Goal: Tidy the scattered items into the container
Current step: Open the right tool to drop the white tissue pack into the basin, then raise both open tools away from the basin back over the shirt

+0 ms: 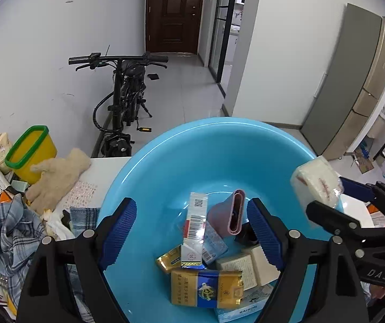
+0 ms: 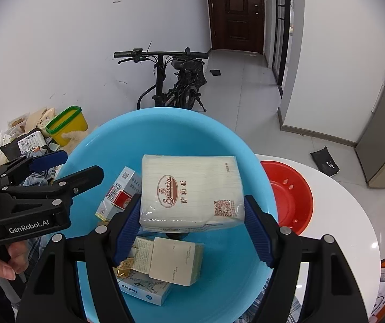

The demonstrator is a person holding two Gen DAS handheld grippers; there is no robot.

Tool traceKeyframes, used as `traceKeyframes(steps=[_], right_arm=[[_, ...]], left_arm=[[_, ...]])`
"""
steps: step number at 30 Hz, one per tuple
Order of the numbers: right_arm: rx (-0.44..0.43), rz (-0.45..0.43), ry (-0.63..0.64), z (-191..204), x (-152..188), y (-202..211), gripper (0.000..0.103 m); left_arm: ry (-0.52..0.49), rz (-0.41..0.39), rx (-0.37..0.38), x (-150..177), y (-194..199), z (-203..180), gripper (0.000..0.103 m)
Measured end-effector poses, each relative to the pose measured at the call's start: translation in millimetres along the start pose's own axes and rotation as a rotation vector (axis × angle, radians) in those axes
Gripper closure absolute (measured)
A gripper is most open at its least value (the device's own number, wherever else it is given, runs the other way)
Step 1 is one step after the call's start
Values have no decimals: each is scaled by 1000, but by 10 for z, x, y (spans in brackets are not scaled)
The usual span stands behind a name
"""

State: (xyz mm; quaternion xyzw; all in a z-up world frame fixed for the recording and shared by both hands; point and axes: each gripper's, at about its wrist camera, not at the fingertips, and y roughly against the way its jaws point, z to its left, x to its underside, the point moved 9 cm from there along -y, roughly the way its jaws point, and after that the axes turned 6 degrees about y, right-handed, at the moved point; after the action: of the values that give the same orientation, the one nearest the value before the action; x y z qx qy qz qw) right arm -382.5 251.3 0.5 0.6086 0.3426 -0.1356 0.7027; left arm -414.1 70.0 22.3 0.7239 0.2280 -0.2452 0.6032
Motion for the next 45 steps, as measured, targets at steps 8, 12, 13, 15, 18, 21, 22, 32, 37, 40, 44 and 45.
traceKeyframes(steps=[8, 12, 13, 15, 18, 21, 22, 32, 37, 40, 44, 45], right_arm=[[-29, 25, -55, -61, 55, -94, 10], [-22, 31, -53, -87, 72, -107, 10], [-22, 33, -52, -91, 73, -107, 10], [-19, 32, -53, -94, 74, -102, 10], [-20, 39, -54, -94, 85, -97, 10], [-19, 36, -54, -93, 87, -89, 10], [-20, 37, -52, -91, 89, -89, 10], [-9, 12, -48, -126, 89, 35, 10], [-6, -2, -50, -120, 47, 115, 10], [-1, -19, -44, -100, 14, 194, 10], [-1, -48, -35, -71, -13, 335, 10], [-3, -54, -33, -58, -21, 373, 10]], left_arm=[[22, 31, -17, 64, -37, 46, 17], [20, 31, -23, 67, -25, 52, 17], [21, 29, -22, 67, -21, 50, 17], [21, 28, -16, 68, -15, 42, 17], [19, 30, -11, 80, -5, 33, 17], [16, 37, -16, 94, -7, 37, 17], [17, 38, -15, 98, -6, 40, 17], [-14, 7, -16, 159, 134, -13, 17], [-21, -10, -18, 116, 235, -62, 17], [-18, -25, -19, 80, 316, -68, 17], [-15, -49, -17, 52, 439, -76, 17], [-13, -54, -13, 47, 476, -85, 17]])
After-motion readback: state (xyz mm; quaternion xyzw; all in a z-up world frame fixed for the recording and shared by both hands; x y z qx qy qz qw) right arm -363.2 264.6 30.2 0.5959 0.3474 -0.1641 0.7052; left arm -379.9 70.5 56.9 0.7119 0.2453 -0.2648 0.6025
